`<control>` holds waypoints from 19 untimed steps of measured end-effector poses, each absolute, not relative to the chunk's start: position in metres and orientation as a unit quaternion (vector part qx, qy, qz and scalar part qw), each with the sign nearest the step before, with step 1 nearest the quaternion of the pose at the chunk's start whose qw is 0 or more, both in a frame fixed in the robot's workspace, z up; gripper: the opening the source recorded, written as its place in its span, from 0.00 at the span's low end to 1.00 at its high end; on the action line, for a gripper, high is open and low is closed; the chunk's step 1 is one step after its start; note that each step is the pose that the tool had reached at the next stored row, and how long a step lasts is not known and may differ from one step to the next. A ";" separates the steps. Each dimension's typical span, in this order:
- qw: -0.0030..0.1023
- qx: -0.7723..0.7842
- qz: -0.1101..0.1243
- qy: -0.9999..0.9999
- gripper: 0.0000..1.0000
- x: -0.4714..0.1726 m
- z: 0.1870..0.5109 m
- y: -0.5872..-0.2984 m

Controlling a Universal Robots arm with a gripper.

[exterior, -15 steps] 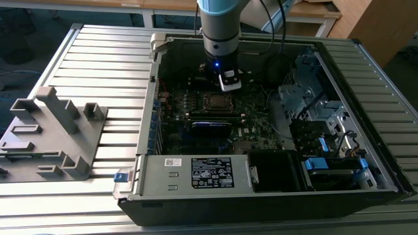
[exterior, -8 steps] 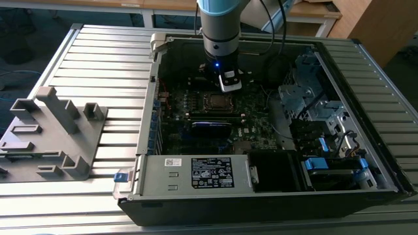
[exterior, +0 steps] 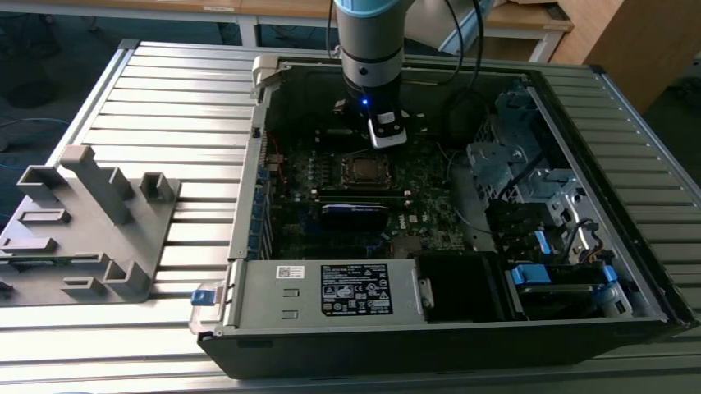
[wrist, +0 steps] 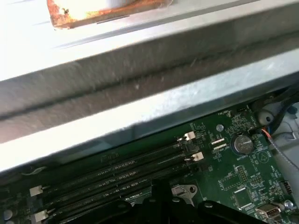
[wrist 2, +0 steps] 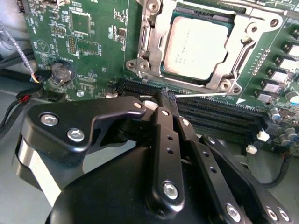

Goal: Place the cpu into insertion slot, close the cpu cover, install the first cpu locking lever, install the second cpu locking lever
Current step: 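Install the first cpu locking lever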

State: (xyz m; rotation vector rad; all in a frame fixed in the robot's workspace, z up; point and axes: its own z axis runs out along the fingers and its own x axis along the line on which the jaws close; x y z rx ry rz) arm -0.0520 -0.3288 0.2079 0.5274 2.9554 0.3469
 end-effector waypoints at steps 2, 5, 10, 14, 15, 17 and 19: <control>0.060 0.174 0.116 0.976 0.11 -0.052 0.208 -0.329; 0.059 0.175 0.119 0.976 0.11 -0.054 0.208 -0.329; 0.056 0.175 0.133 0.974 0.11 -0.055 0.208 -0.329; 0.058 0.175 0.134 0.974 0.11 -0.055 0.207 -0.330; 0.058 0.175 0.134 0.974 0.11 -0.055 0.207 -0.331; 0.059 0.175 0.134 0.974 0.11 -0.055 0.207 -0.332; 0.060 0.175 0.134 0.974 0.11 -0.055 0.207 -0.332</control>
